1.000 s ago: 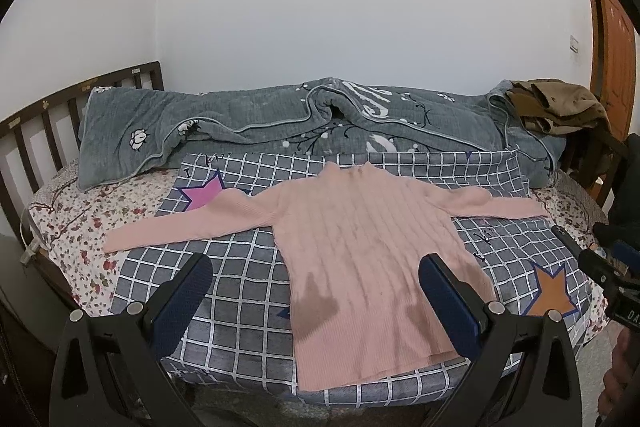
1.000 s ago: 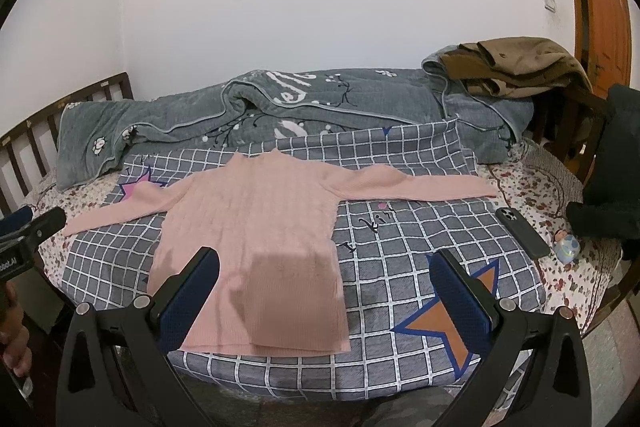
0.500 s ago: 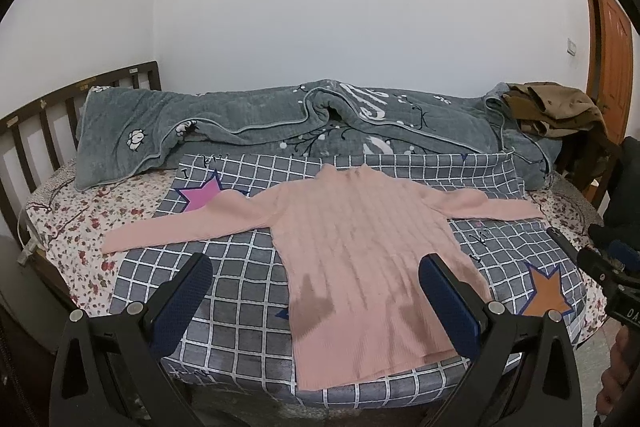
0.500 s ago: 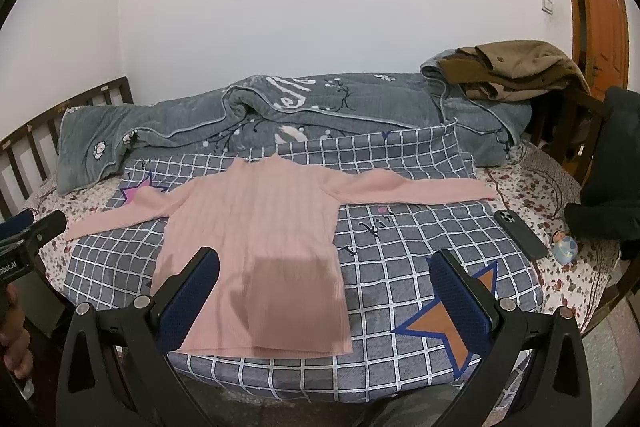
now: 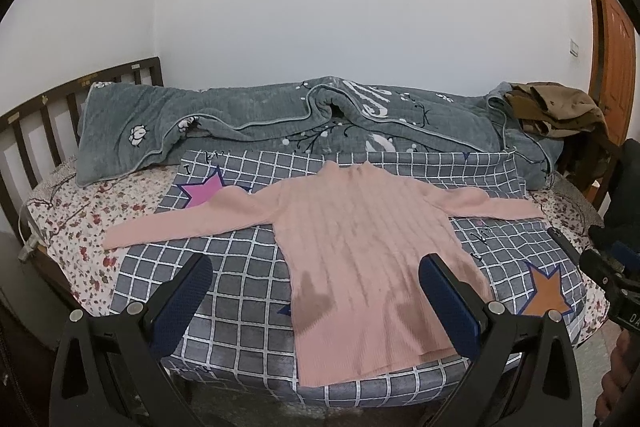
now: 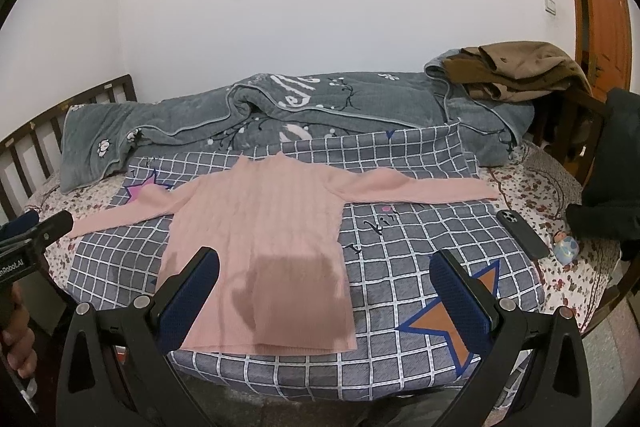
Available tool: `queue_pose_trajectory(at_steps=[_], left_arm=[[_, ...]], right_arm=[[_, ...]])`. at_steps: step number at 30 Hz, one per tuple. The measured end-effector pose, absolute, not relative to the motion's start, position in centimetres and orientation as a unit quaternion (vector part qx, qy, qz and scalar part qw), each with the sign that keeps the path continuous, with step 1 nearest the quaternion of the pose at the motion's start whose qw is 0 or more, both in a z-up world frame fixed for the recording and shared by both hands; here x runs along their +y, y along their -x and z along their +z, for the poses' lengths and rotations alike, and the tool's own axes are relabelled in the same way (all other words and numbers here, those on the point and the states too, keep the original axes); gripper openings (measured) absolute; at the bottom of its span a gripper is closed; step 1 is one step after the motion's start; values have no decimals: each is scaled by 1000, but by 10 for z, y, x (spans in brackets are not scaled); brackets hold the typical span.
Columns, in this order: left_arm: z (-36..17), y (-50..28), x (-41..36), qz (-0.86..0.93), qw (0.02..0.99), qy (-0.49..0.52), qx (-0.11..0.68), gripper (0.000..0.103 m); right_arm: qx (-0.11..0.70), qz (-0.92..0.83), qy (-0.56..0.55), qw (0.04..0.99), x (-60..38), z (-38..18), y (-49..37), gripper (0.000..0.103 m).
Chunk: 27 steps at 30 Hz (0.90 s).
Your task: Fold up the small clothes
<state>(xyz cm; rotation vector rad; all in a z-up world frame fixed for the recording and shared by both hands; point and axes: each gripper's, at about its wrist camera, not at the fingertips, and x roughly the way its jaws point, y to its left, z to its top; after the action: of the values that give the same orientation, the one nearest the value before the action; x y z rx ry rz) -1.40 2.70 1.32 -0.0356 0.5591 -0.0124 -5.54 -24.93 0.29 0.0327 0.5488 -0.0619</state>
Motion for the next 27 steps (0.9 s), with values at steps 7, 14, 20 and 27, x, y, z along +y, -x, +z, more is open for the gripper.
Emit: queue_pose_trajectory(at_steps=[7,14,20,27], left_arm=[[16,15,28,-3,961,16,275,103],[17,12,29,-2,961,18,276,103],[15,6,32,1,960,19,280,103],[11,0,41,9,960,28,278,103]], right_arm=[[273,-27,-15,961,-246,2,54,103],[274,-26,-17,961,-244,1,52,103],[278,-23,-20,960,-242,-2,47,103],[286,-21,-17,958,-240,-7,34,103]])
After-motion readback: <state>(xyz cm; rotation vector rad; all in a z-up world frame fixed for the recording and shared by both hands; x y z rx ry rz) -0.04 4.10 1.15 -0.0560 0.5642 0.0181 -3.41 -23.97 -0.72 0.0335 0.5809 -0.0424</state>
